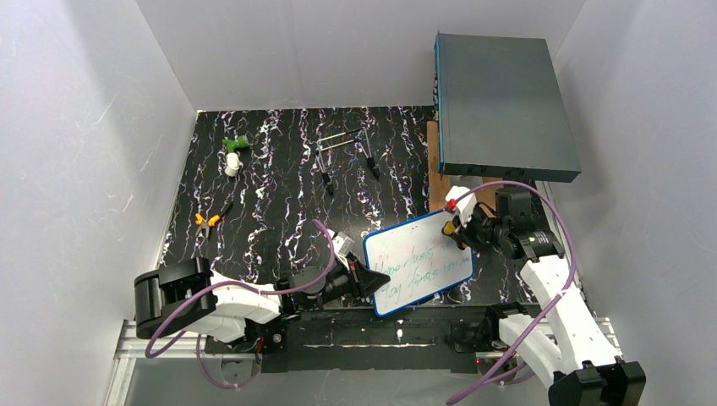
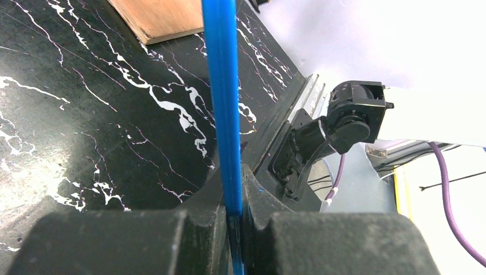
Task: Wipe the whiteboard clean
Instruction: Erase the whiteboard at the center of the board.
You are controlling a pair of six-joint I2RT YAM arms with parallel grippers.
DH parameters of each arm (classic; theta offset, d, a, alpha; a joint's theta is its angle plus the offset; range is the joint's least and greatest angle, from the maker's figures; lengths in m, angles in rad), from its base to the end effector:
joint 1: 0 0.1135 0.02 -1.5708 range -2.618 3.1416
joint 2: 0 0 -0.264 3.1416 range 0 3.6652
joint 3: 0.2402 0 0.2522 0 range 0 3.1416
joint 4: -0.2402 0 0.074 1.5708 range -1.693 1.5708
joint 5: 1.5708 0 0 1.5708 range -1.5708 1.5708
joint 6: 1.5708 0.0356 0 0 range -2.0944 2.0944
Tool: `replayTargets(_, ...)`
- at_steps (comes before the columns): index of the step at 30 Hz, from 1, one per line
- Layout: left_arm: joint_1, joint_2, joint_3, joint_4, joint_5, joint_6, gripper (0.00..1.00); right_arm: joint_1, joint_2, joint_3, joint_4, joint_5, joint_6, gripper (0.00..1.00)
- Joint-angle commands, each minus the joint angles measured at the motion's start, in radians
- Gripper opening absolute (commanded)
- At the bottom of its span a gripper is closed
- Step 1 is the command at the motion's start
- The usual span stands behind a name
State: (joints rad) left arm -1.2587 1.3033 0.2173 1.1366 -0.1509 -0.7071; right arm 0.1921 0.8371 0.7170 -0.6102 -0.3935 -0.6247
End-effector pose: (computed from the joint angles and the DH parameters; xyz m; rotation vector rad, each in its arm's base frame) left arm 0.0746 -0.2139 0.1849 0.3335 1.6758 -1.4195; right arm 0.1674 0.0465 0.2685 -1.0703 1.9721 0.2208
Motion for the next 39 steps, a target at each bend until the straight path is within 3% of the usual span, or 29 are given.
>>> replayTargets(1, -0.019, -0.031, 0.004, 0.068, 0.114, 0.038, 0.0, 0.0, 0.022, 0.057, 0.219, 0.199, 0.153, 0.01)
replayTargets(7, -0.019, -0.039, -0.01, 0.077, 0.114, 0.037, 0.0, 0.0, 0.001, -0.029, 0.177, 0.22, 0.024, 0.01)
replayTargets(11, -0.019, -0.056, -0.016, 0.07, 0.108, 0.044, 0.0, 0.0, 0.01, -0.035, -0.061, 0.065, -0.171, 0.01)
replayTargets(14, -0.019, -0.062, -0.018, 0.065, 0.106, 0.049, 0.0, 0.0, 0.006, -0.03, -0.149, -0.051, -0.242, 0.01)
replayTargets(19, -0.02, -0.063, -0.013, 0.057, 0.11, 0.051, 0.0, 0.001, -0.008, 0.013, -0.192, -0.185, -0.288, 0.01)
replayTargets(22, -0.019, -0.062, -0.009, 0.052, 0.113, 0.053, 0.0, 0.001, 0.006, 0.062, -0.143, -0.205, -0.219, 0.01)
replayTargets(26, -0.018, -0.062, -0.004, 0.046, 0.118, 0.055, 0.0, 0.001, 0.032, 0.111, 0.018, -0.103, -0.006, 0.01)
replayTargets(29, -0.019, -0.068, -0.004, 0.04, 0.119, 0.054, 0.0, 0.001, 0.036, 0.111, 0.099, 0.013, 0.058, 0.01)
replayTargets(39, -0.019, -0.096, -0.023, 0.035, 0.11, 0.06, 0.0, 0.001, 0.048, -0.026, 0.125, 0.267, -0.048, 0.01)
